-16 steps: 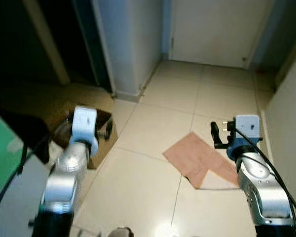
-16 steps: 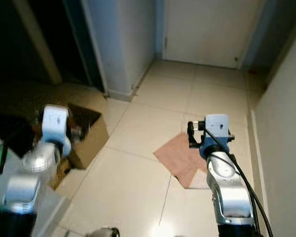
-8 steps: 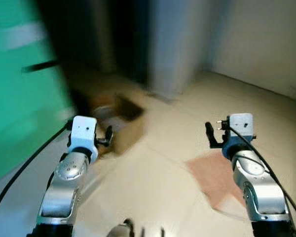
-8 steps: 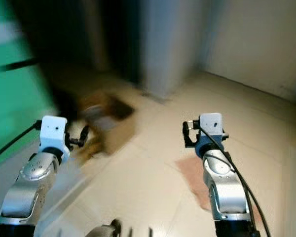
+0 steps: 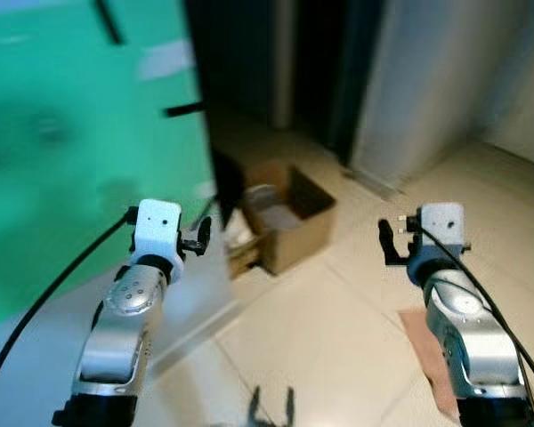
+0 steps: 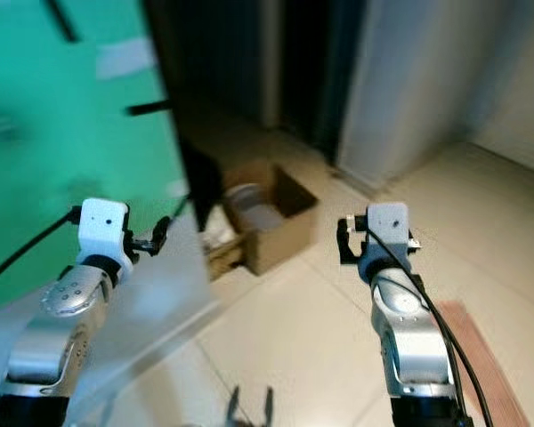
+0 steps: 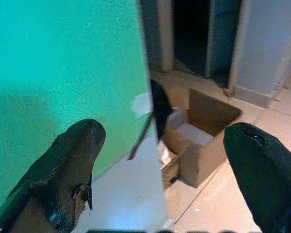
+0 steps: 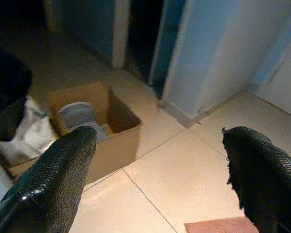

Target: Hang keys on a hook

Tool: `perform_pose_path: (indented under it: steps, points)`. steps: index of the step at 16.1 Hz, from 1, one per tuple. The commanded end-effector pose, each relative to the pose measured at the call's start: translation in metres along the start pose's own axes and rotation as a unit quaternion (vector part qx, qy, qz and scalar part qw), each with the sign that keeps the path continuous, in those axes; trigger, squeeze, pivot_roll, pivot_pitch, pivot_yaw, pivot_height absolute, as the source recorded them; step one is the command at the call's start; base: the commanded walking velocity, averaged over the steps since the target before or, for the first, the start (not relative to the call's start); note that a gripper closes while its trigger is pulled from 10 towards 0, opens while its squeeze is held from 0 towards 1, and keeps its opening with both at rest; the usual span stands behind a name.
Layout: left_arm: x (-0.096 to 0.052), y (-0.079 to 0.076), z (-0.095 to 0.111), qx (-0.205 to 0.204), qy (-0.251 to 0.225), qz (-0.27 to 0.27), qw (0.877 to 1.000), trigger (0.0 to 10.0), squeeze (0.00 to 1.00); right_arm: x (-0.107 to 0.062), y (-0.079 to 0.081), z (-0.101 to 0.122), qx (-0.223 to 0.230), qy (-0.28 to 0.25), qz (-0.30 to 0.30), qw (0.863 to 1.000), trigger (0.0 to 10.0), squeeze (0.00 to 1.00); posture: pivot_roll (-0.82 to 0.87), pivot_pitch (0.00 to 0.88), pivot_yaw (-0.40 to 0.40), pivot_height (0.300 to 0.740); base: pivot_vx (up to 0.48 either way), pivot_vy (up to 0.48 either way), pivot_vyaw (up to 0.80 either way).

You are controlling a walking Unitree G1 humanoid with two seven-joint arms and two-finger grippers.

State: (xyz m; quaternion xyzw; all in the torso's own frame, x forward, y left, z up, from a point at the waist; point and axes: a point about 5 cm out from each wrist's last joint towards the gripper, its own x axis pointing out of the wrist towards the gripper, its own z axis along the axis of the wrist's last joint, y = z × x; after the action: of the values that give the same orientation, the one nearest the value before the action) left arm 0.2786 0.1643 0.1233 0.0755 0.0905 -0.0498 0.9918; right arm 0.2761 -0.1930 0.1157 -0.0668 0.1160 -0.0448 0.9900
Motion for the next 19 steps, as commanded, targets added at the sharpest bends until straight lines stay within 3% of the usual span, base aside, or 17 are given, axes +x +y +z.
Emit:
perform_pose_path:
  steps: [1, 9, 13, 19]
  points:
    - [0.000, 0.005, -0.002, 0.013, 0.003, 0.013, 1.000, 10.0, 0.00, 0.001, 0.004, 0.006, -0.001, -0.008, 0.001, 1.000, 10.0, 1.00, -0.12, 0.000, 0.000, 0.740, 0.000, 0.000, 0.80]
    - [-0.005, 0.008, 0.001, 0.031, -0.013, 0.013, 0.999, 10.0, 0.00, 0.006, 0.008, 0.005, 0.010, -0.008, 0.003, 1.000, 10.0, 1.00, -0.06, 0.000, -0.023, 0.740, 0.000, 0.000, 0.80]
    - [-0.007, 0.009, 0.000, 0.030, -0.013, 0.021, 0.999, 10.0, 0.00, 0.010, 0.012, 0.008, 0.012, -0.011, 0.008, 1.000, 10.0, 1.00, -0.06, 0.000, -0.026, 0.740, 0.000, -0.347, 0.80]
    - [0.004, 0.001, 0.001, 0.019, -0.011, 0.013, 1.000, 10.0, 0.00, 0.007, 0.007, 0.007, 0.004, -0.012, 0.000, 1.000, 10.0, 1.00, -0.13, 0.000, 0.008, 0.740, 0.000, -0.407, 0.77]
